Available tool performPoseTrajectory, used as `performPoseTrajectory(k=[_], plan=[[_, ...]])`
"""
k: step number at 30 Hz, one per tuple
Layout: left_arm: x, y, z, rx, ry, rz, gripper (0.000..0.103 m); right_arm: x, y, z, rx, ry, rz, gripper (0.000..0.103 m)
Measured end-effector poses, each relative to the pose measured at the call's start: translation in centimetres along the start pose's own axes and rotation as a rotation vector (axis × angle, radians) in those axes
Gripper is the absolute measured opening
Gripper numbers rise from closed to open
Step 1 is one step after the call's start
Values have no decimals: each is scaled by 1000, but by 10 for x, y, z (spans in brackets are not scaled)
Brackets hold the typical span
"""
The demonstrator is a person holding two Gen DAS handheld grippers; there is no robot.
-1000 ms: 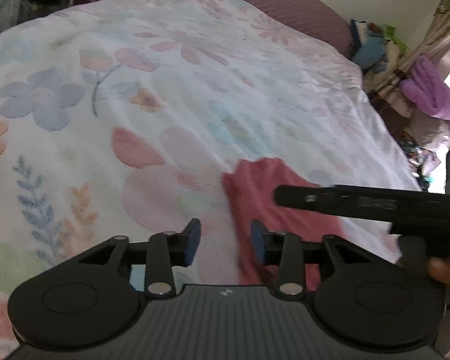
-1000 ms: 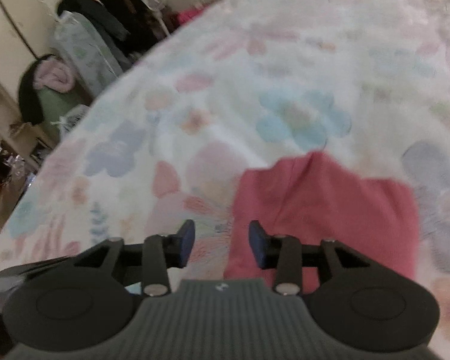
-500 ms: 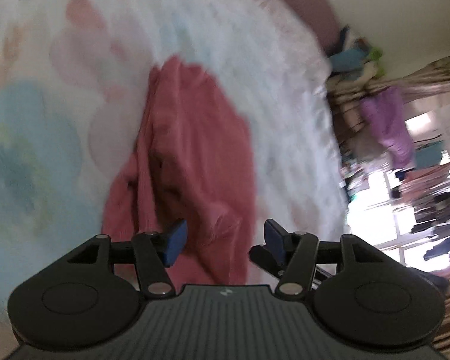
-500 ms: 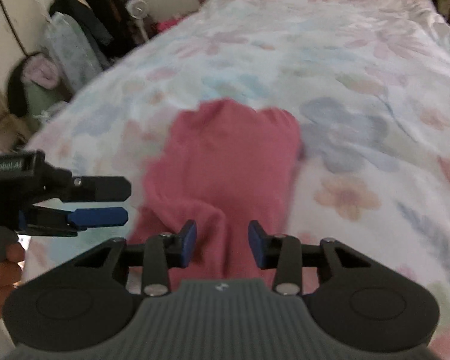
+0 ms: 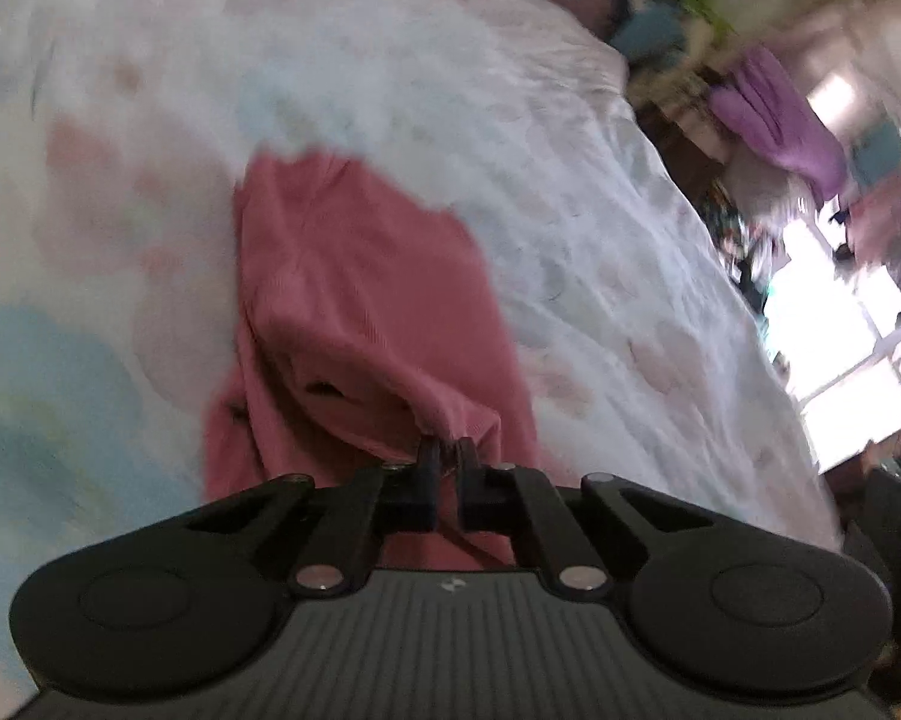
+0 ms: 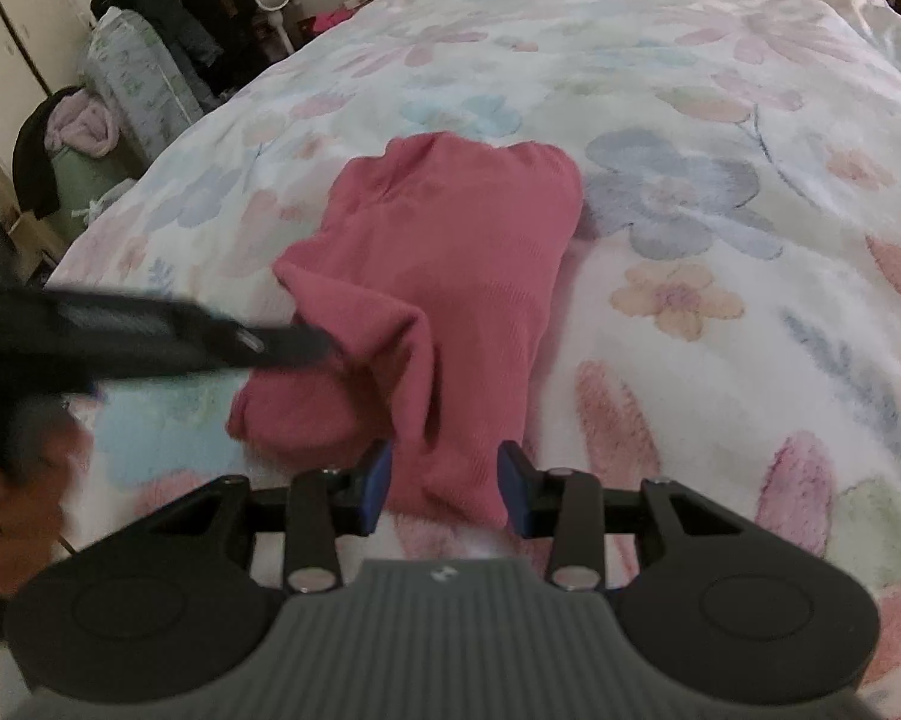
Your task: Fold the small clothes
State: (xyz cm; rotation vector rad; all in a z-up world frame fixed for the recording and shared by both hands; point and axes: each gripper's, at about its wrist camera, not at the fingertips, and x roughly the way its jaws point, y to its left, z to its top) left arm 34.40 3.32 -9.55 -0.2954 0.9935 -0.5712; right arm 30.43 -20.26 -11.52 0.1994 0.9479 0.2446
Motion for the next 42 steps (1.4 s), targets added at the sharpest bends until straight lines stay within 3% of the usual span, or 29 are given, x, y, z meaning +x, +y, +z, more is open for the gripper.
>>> performPoseTrajectory(k=[3,8,11,14,15,17,18,19,24,26,28,30,35,38,42], plan=[[-30,-16,4,141,11,77,1,-4,0,-4,-13,-3,0,36],[-20,6,-15,205,163,201,0,0,1,-8,-20,17,3,36],[2,32,-34,145,223,228,0,6,0,-13,-1,43,-3,36],[-7,47,-41,-14,162,117,2,2,0,-15,2,36,-2,36],[-13,47,-41,-40,130,89,7,-1,0,-15,-2,29,-3,36],[-23,41,-40,-65,73,49,28,-4,-3,-16,-4,24,-20,37],[-24,38,-40,-77,67,35,46,-4,-5,-15,1,23,-29,37],[-22,37,-40,-98,67,29,52,-5,-7,-15,8,21,-31,37],[2,51,-45,-258,72,27,57,-9,-5,-15,7,7,-21,38],[13,58,-46,-290,75,30,55,-9,-3,-16,0,10,-22,38],[11,60,-46,-315,52,1,23,-10,-3,-17,4,9,-26,38],[-4,57,-43,-310,17,-27,13,-11,-4,-18,7,7,-26,38],[-35,41,-31,-217,-34,38,9,-12,-9,-17,29,-1,-13,38],[-20,66,-43,-264,19,86,8,-6,-10,-19,47,15,-11,38],[10,96,-65,-365,84,69,9,6,-10,-24,59,53,-20,32]])
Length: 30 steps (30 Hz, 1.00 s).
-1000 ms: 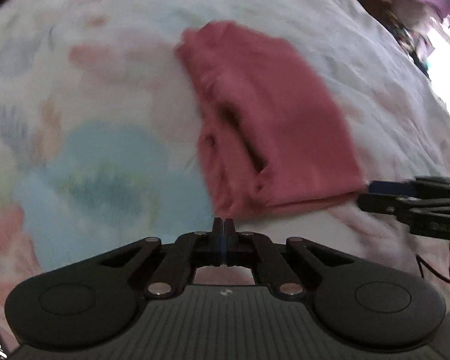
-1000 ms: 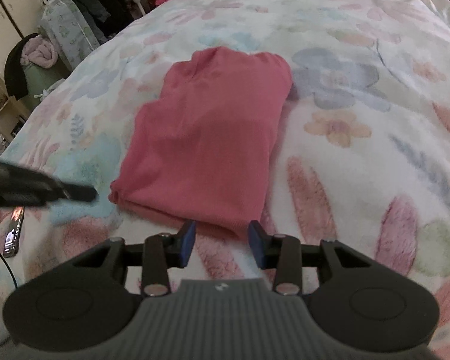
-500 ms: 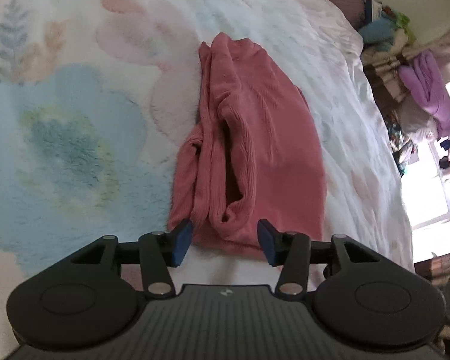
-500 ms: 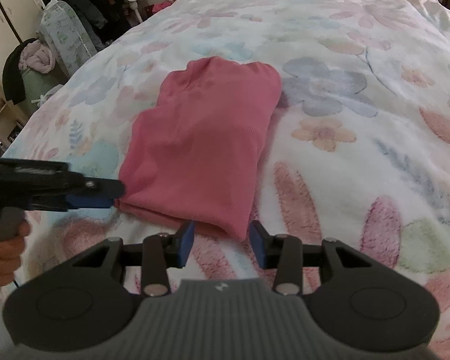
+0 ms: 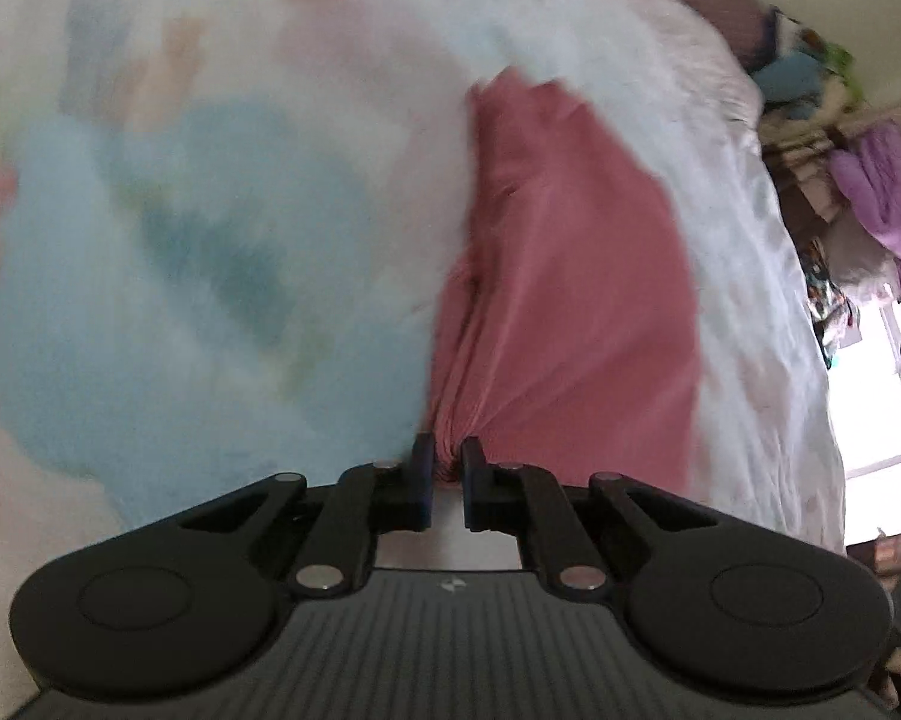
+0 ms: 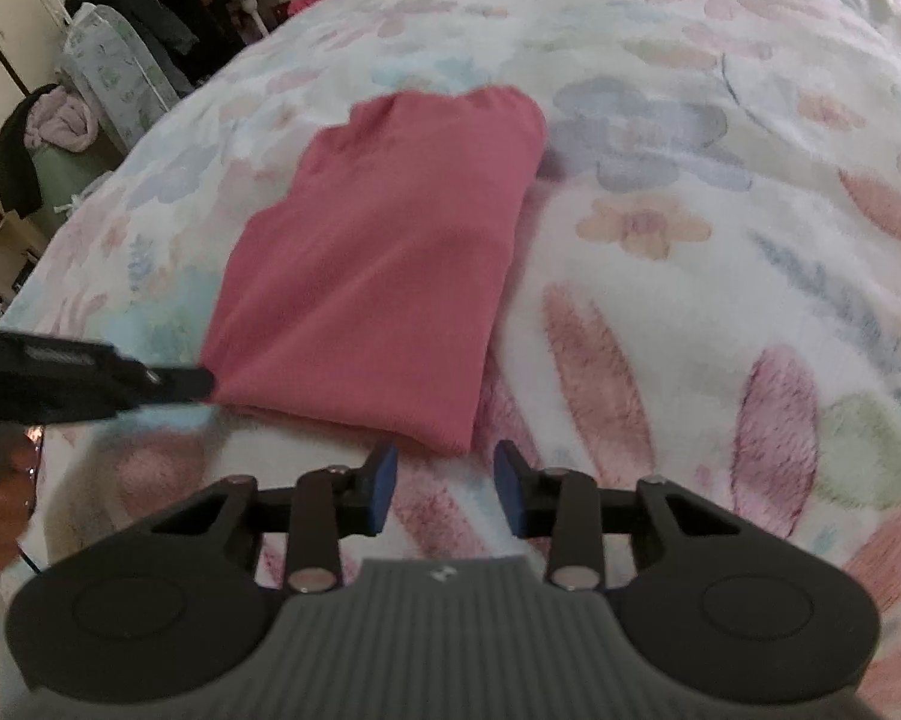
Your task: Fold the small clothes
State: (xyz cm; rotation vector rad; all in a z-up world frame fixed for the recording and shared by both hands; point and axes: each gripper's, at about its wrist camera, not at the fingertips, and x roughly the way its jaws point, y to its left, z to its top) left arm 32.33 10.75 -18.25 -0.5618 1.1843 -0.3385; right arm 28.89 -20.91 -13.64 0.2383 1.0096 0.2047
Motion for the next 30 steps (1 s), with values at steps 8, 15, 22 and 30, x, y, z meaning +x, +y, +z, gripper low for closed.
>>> performPoseTrajectory(k=[8,15,22,30], plan=[[-36,-20,11,133,-65,28,64,-14,-11,8,21,-51,8,48],[-46,-40,60,151,-189,-48,85,-17,-38,40,181,-133,109,67],[4,-20,107,7,-183,-172,85,17,-65,79,353,-136,226,76],[73,3,128,-111,-96,-240,85,75,-99,116,515,-121,331,71]])
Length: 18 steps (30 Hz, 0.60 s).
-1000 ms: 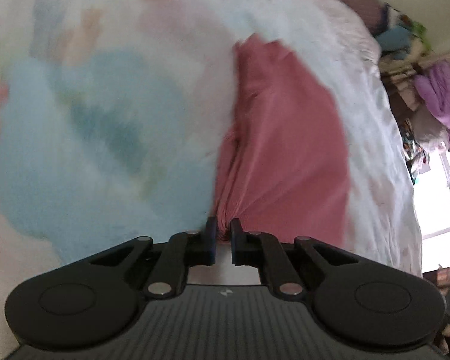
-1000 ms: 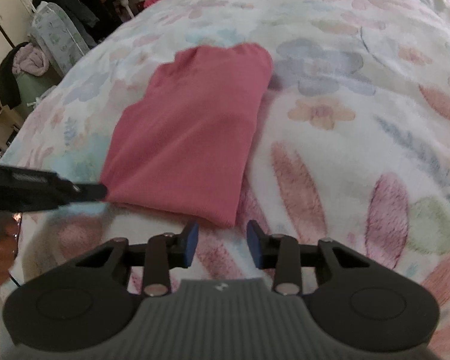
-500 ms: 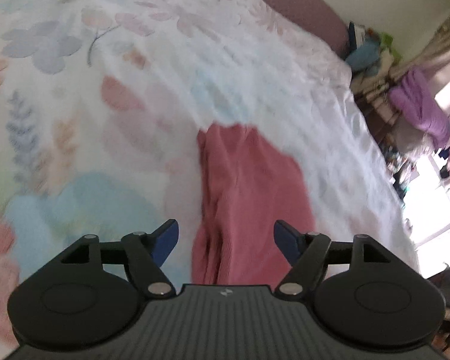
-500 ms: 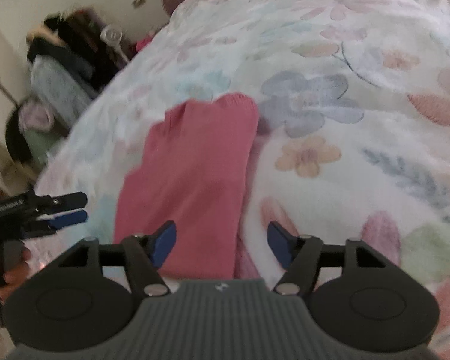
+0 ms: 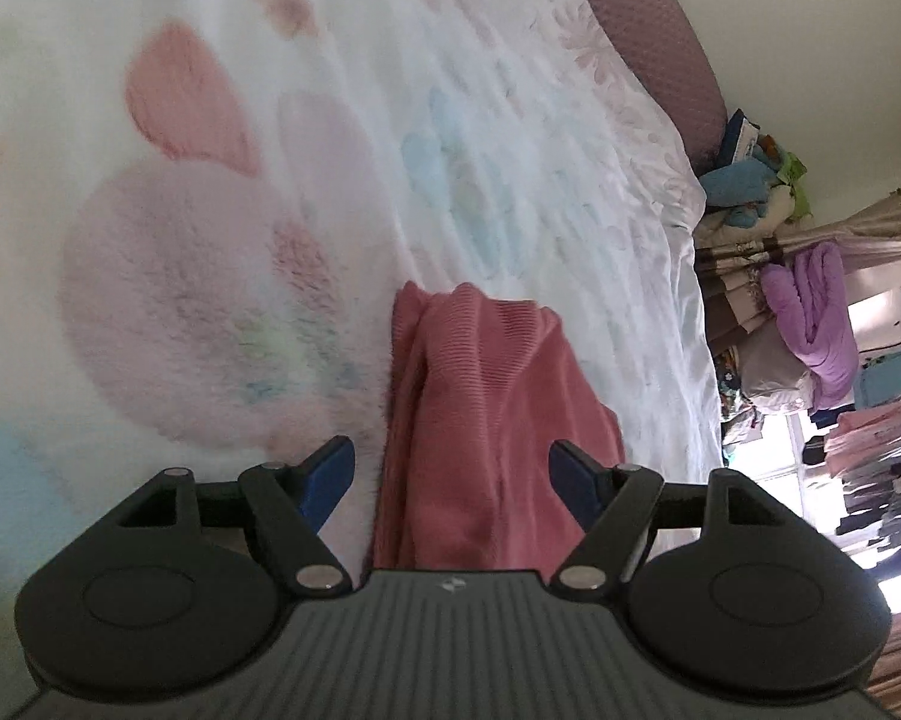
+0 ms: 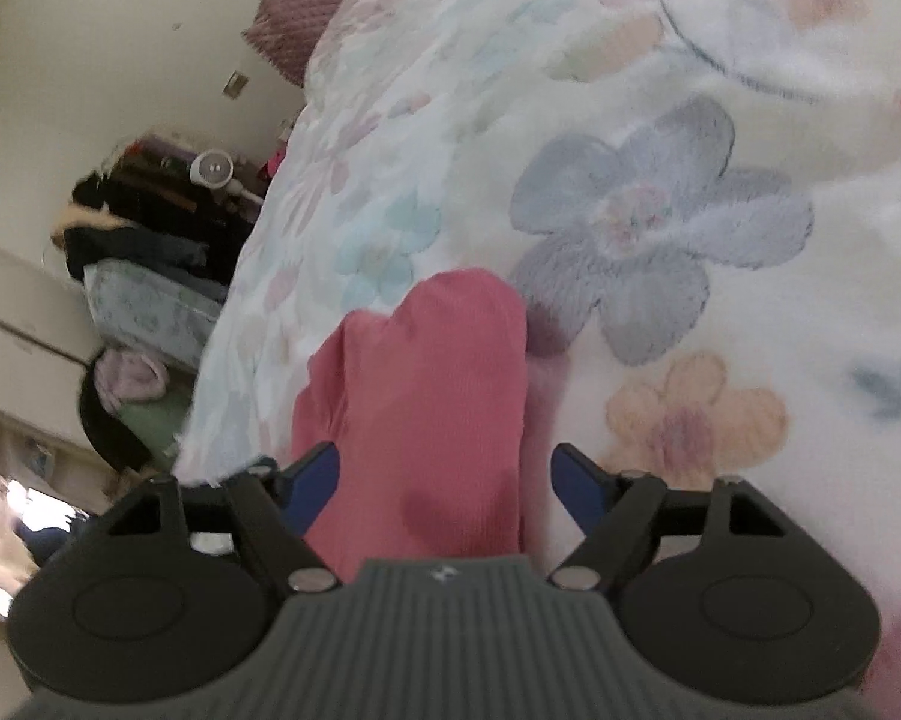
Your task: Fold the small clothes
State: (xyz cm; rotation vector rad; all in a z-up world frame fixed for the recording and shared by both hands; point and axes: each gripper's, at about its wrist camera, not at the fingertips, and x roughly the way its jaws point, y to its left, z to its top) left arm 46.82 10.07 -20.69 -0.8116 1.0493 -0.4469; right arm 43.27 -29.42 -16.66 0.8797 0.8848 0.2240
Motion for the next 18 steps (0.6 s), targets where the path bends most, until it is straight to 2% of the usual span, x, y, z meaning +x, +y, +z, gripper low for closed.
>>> performPoseTrajectory(k=[6,8,13,15,18], plan=[[29,5,14,-9,30,-65,84,40,-16,23,40,49,18,69],[37,5,19,-6,43,-78,76,54,-20,30,61,55,38,67],[52,7,25,-17,74,-120,37,86,-23,44,94,77,56,57],[52,6,24,-4,73,-120,29,93,-22,45,76,85,48,48],[45,2,22,19,58,-125,24,93,-21,47,61,85,49,39]])
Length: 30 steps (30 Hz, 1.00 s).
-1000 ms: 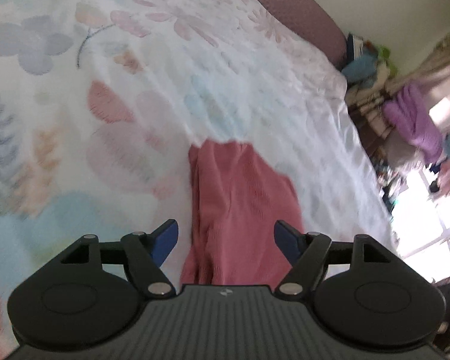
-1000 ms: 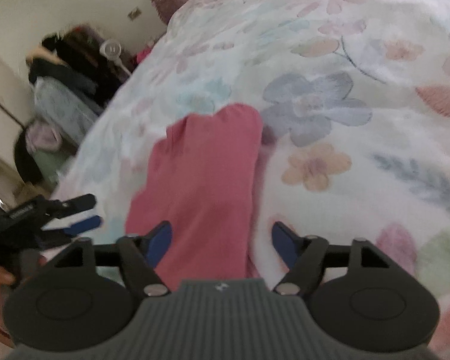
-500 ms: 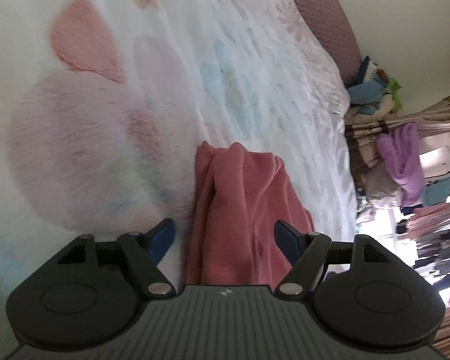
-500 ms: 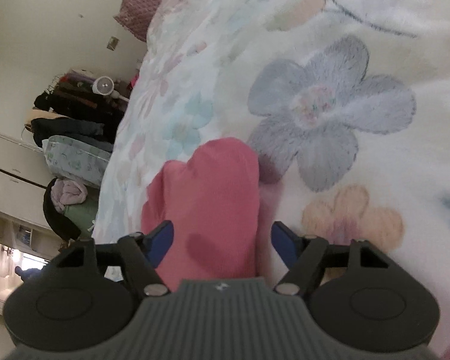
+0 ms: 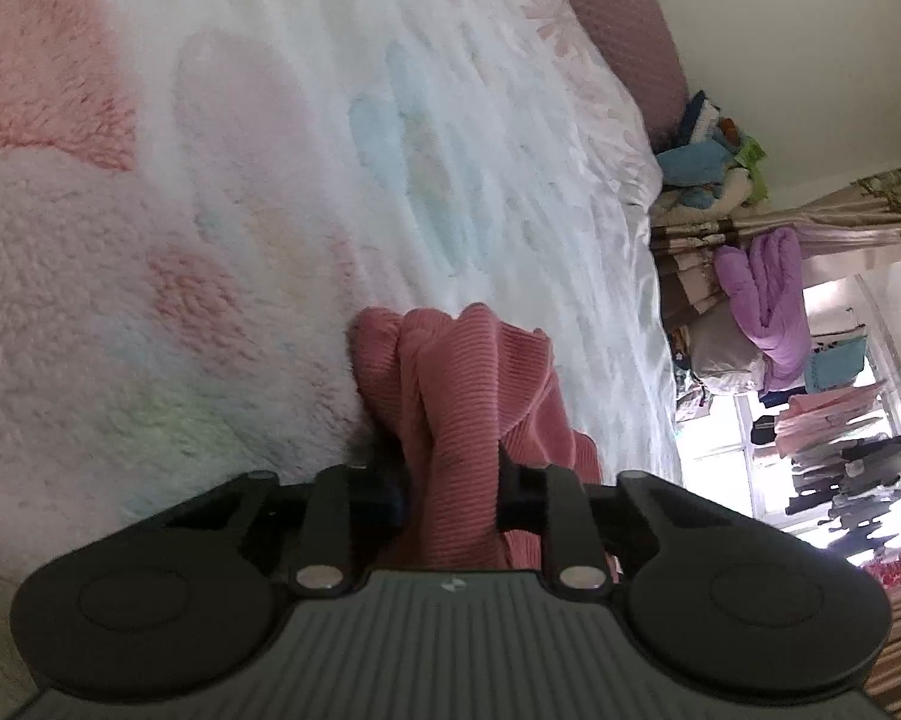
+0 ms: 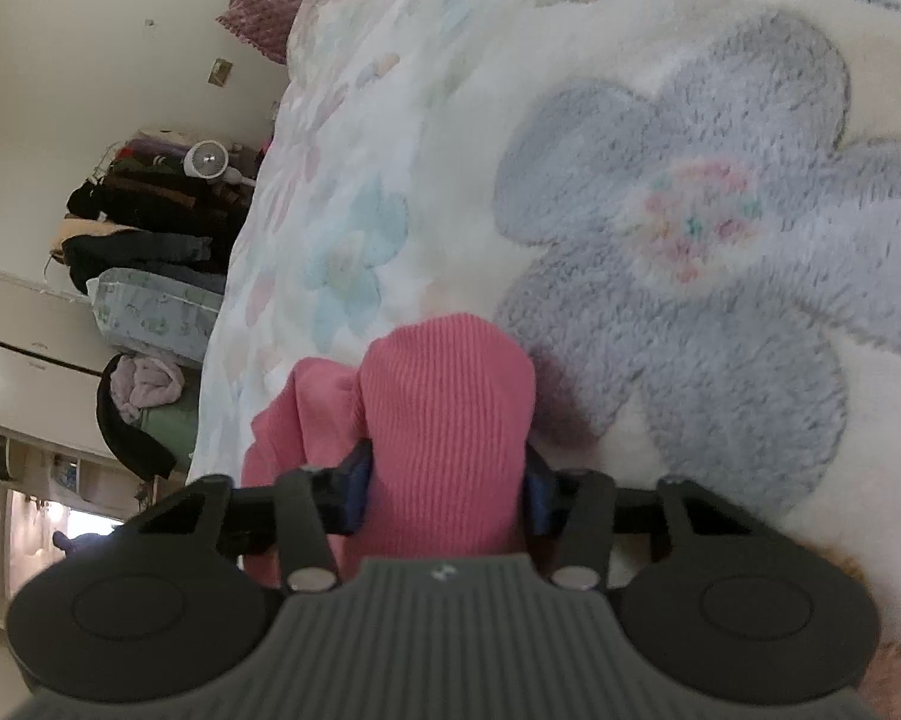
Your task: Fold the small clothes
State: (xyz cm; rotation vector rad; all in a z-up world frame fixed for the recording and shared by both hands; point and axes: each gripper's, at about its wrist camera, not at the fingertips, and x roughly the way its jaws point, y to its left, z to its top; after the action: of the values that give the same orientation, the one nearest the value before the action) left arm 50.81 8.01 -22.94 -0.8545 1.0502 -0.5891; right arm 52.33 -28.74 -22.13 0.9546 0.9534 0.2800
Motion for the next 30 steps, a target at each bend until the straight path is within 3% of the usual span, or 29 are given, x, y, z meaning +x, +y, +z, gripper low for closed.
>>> performPoseTrajectory(k=[9,19,24,30], plan=[[-44,-68,-23,227,-75,70,22,-40,45,-16,-166,-61,9,33],[-125,-171,-88,447,-212,79,22,-149,111,-70,-308,-201,77,32],[-155,-208,-124,495,-226,65,22,-214,131,-108,-370,-264,90,32],[-170,-233,-165,520,-191,75,22,-273,131,-147,-355,-273,79,32]])
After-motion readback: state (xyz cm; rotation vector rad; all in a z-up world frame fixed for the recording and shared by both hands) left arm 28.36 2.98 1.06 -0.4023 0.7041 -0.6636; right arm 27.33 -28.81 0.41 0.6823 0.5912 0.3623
